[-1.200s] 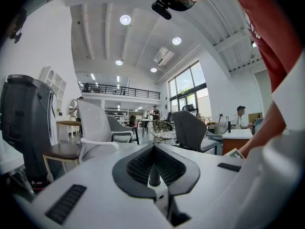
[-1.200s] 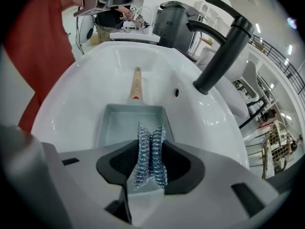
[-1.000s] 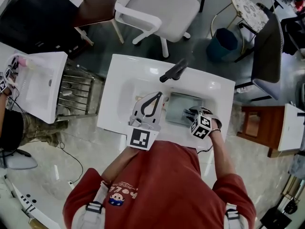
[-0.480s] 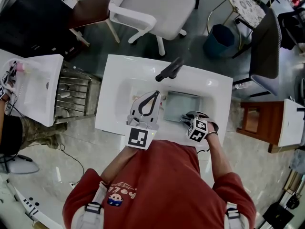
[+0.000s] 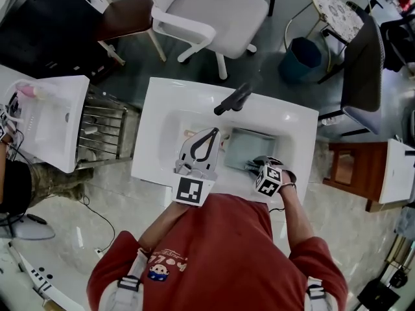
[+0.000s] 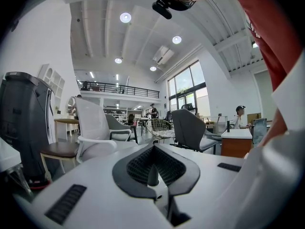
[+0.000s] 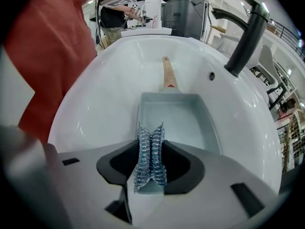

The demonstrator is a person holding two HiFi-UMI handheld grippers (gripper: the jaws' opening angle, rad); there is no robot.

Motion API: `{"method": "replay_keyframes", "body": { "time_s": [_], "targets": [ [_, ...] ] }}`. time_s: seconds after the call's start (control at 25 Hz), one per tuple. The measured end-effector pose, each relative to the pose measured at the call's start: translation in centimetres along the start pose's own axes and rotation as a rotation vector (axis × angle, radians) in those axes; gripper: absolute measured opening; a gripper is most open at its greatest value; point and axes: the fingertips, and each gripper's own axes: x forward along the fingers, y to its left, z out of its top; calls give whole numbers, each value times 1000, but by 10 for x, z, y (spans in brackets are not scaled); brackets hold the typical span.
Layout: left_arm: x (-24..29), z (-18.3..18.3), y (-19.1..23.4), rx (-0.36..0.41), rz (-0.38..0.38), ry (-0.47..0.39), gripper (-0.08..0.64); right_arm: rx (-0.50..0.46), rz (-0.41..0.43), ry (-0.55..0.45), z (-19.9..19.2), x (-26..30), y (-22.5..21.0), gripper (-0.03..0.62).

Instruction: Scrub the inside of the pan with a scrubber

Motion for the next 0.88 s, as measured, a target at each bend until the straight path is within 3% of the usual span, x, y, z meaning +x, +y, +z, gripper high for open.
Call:
{"method": "replay_keyframes", "body": {
  "time_s": [0.28, 0.88],
  "targets": [
    [-1, 1, 0, 0, 0, -3, 14, 5, -24, 1, 0, 2, -4, 167],
    [-4, 3, 0, 16, 1, -1, 14, -40, -252, 52, -1, 10, -78, 169]
  ]
}}
